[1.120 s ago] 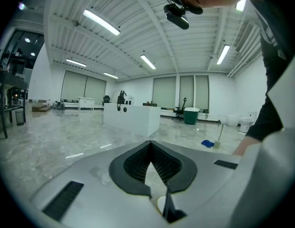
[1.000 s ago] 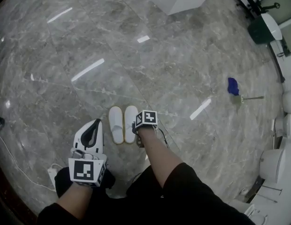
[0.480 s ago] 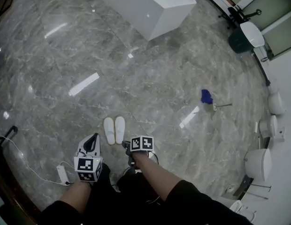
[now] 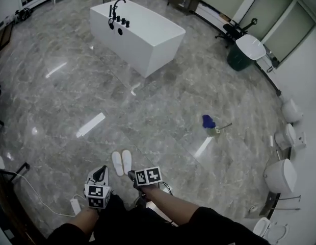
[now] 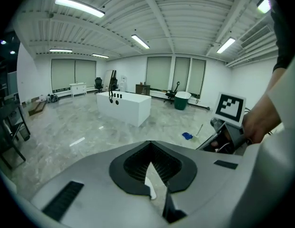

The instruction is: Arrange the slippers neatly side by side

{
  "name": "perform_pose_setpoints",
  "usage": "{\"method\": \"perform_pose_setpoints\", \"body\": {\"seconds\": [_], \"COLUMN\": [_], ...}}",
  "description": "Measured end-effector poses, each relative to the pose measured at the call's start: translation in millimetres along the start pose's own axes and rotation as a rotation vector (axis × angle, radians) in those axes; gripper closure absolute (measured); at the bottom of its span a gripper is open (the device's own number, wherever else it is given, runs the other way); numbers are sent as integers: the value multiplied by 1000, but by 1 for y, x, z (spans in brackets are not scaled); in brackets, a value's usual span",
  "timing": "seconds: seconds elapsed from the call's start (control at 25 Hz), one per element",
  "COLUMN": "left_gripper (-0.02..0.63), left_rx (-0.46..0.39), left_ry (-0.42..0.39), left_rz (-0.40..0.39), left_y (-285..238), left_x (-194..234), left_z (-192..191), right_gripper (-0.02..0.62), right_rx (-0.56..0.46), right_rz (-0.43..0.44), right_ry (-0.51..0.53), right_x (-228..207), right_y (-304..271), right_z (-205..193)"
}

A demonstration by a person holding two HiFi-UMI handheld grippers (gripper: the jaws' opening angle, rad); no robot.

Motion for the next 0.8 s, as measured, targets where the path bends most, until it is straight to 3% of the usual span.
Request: {"method": "perform_pose_setpoints", "body": {"seconds": [0.24, 0.4, 0.56, 0.68, 0.8], "left_gripper": [604, 606, 604, 606, 604], "left_rx": [-141, -241, -275, -278, -288], "left_ry": [-122, -96, -113, -133, -151], "left_rz": [-44, -124, -178, -198, -201], "left_y": [73, 105, 125, 131, 130], "left_x": [-41, -68, -87, -92, -92], "left_z": [75, 110, 125, 129, 128], "right_gripper": [554, 555, 558, 596, 597], "right_rx": [-340, -519, -668, -762, -816], "right_rz": [128, 195, 208, 191, 140], "right_ry": [259, 445, 625, 749, 810], "right_x": [69, 103, 129, 144, 143], "right_y": [124, 183, 218, 228, 233], "right_z": [-13, -30, -42, -49, -50]}}
Point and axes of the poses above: the fingertips, and each gripper's own axes: y backward along the fingers, x to its left, z out of its top, the point moved 9 cm from there along y, backward along the fingers, and after that the axes turned 9 degrees about -y, right-handed, at the moved point
